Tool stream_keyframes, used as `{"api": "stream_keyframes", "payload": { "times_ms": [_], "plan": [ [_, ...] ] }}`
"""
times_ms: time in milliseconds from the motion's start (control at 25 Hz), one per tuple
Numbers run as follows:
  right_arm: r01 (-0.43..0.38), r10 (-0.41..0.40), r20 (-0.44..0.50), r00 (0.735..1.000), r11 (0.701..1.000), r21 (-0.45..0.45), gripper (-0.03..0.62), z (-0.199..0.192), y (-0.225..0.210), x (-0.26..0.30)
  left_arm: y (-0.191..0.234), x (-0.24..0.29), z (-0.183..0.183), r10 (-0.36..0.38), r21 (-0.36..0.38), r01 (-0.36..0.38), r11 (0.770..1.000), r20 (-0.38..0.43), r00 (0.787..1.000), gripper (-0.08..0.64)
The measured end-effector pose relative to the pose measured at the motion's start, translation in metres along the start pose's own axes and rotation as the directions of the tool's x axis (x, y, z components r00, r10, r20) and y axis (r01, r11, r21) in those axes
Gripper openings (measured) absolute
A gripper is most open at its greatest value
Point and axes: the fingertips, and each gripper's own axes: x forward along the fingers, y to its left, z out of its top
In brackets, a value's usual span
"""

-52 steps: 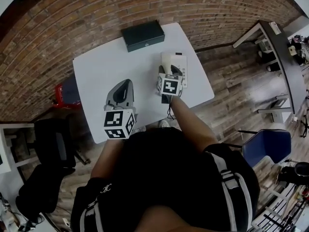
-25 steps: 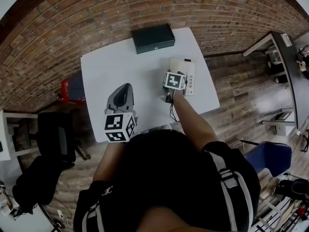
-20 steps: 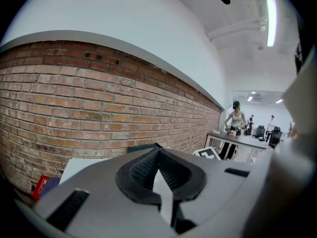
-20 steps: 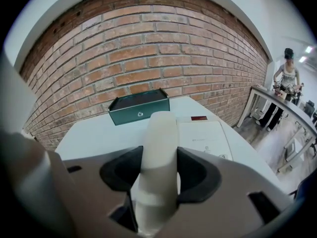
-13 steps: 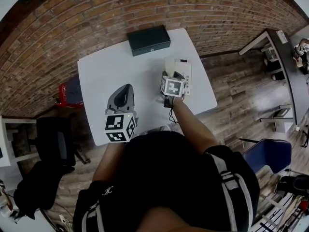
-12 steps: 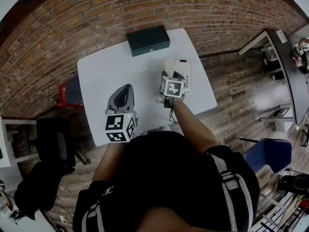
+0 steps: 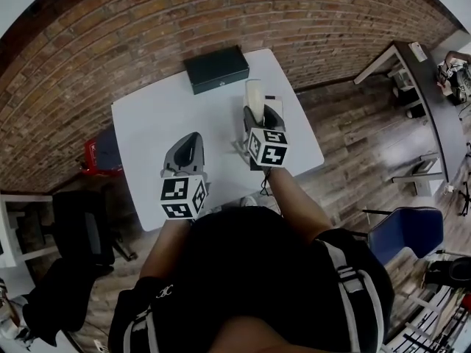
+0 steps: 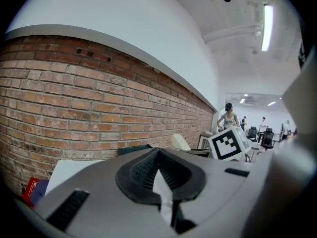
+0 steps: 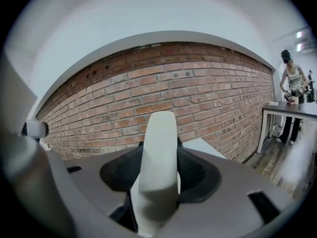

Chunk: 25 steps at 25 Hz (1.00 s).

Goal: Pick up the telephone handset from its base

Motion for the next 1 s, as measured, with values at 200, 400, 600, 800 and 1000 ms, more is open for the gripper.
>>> {"api": "stream_keyframes", "payload": {
  "times_ms": [200, 400, 600, 800, 1000],
  "plan": [
    [-0.03, 0.023, 0.117, 0.993, 0.998, 0.06, 0.202, 0.045, 0.005, -0.036, -0.005, 0.005, 0.002, -0.022, 0.002, 0.022, 1.0, 0.001, 1.0, -0.002],
    [-0.06, 0.041, 0.211, 0.977, 0.995, 0.083, 0.202, 0.075, 0.008, -0.069, -0.012, 0.01, 0.003, -0.044, 0.009, 0.044, 0.999, 0.003, 0.999, -0.002],
    [-0.031, 0.024, 0.302, 0.953, 0.999, 0.019, 0.202, 0.096, 0.01, -0.105, -0.016, 0.016, 0.008, -0.052, 0.023, 0.052, 0.998, 0.012, 0.999, -0.002],
    [0.006, 0.001, 0.308, 0.951, 1.0, -0.022, 0.202, 0.092, 0.01, -0.117, -0.021, 0.021, 0.015, -0.071, 0.032, 0.07, 0.997, 0.029, 0.997, -0.002],
    [0.017, -0.011, 0.298, 0.954, 1.0, -0.016, 0.202, 0.085, 0.007, -0.122, -0.025, 0.022, 0.017, -0.083, 0.038, 0.082, 0.996, 0.03, 0.996, -0.002]
  ]
}}
